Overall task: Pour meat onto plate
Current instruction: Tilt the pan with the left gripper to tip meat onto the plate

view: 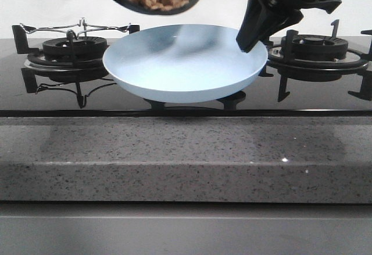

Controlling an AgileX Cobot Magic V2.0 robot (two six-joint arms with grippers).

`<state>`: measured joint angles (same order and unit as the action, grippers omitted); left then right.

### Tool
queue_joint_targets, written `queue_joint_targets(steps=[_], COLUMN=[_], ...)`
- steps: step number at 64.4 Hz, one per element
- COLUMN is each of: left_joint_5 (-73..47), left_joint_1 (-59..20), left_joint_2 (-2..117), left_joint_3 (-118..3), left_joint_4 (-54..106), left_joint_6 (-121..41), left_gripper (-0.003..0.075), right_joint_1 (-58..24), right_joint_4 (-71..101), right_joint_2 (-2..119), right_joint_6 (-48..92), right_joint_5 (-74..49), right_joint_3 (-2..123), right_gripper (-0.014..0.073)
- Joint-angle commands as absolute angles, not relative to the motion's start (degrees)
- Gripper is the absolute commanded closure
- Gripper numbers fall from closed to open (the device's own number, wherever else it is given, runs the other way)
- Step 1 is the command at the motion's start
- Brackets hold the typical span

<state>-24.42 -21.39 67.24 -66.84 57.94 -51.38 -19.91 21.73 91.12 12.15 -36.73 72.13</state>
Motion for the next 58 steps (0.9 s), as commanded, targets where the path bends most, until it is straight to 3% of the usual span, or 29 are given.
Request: queue_joint_targets(steps=[1, 24, 58], left_joint_5=[-15.83, -5.90, -4.33], left_joint_1=[-25.70, -39.81, -40.42], left_joint_2=[65.66, 65.36, 65.36], left_joint_3=[-67.54, -66.48, -66.48], left_joint_4=[55.55, 31.00, 24.30], left_joint_6=[-51.51, -52.86, -52.86], left_gripper=[0.0741, 0.0741, 0.0741], right_joint_1=[-19.84, -19.84, -19.84], right_joint_4=[22.50, 22.50, 22.54], right_joint_2=[88.90, 88.90, 88.90], right_joint_6=[12.65, 12.65, 12.65], right_joint_5=[-34.37, -34.37, -34.37], right_joint_3=[73.49, 73.49, 73.49], right_gripper=[0.0713, 0.0713, 0.0713])
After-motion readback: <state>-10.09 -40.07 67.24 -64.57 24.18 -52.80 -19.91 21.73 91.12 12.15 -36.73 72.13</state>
